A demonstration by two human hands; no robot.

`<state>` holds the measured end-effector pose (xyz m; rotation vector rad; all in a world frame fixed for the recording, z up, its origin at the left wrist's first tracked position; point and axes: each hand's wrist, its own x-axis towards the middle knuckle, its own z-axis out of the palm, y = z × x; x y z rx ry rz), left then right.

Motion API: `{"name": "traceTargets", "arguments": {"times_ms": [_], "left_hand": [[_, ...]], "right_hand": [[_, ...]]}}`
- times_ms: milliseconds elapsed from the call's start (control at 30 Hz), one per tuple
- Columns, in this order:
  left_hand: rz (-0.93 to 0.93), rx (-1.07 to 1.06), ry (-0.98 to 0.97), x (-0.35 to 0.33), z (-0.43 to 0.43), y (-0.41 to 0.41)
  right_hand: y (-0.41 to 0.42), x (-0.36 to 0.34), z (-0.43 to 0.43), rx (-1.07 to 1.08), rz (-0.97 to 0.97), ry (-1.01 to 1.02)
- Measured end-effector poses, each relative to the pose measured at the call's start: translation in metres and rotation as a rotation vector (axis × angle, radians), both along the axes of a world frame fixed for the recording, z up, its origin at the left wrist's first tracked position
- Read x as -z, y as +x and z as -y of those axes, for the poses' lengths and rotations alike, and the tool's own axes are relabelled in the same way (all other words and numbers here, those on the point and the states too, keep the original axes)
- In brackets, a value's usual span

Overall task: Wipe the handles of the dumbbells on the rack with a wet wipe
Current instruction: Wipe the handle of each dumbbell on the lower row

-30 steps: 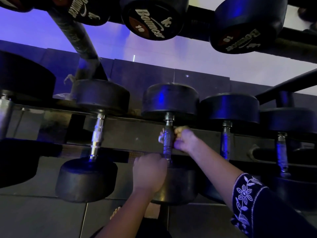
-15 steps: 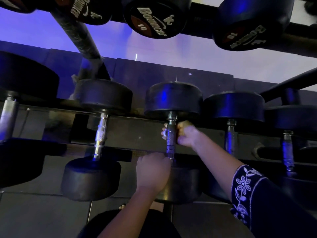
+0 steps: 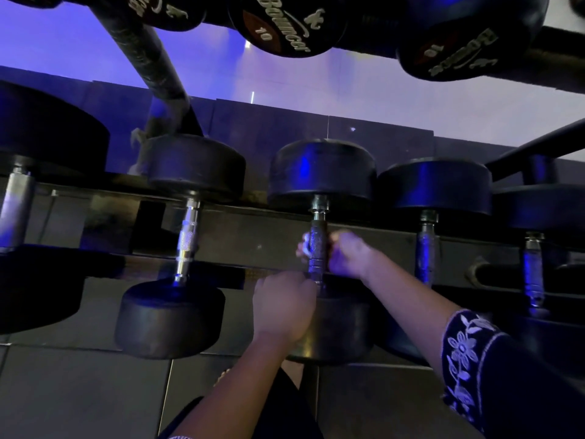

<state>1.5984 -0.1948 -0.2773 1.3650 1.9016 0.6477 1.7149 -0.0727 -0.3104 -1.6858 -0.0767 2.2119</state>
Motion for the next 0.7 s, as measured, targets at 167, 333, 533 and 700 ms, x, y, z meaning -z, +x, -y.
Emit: {"name": "traceTargets", "arguments": {"times_ms": [167, 333, 533, 700], "left_hand": [[0.016, -0.012, -0.028, -0.001, -0.001, 0.0], [0.019, -0.017, -0.034, -0.003, -0.001, 0.0], [0.016, -0.03, -0.026, 0.0, 0.001, 0.0], [0.021, -0.025, -0.034, -0.002, 0.001, 0.001]], "right_hand": [[0.009, -0.013, 0.01, -0.146, 0.033, -0.021], [-0.003, -0.002, -0.028, 0.059, 0.114, 0.114], [0.013, -0.012, 0.023, -0.205, 0.054, 0.02], [-0.004, -0.009, -0.023, 0.02, 0.055, 0.122]]}}
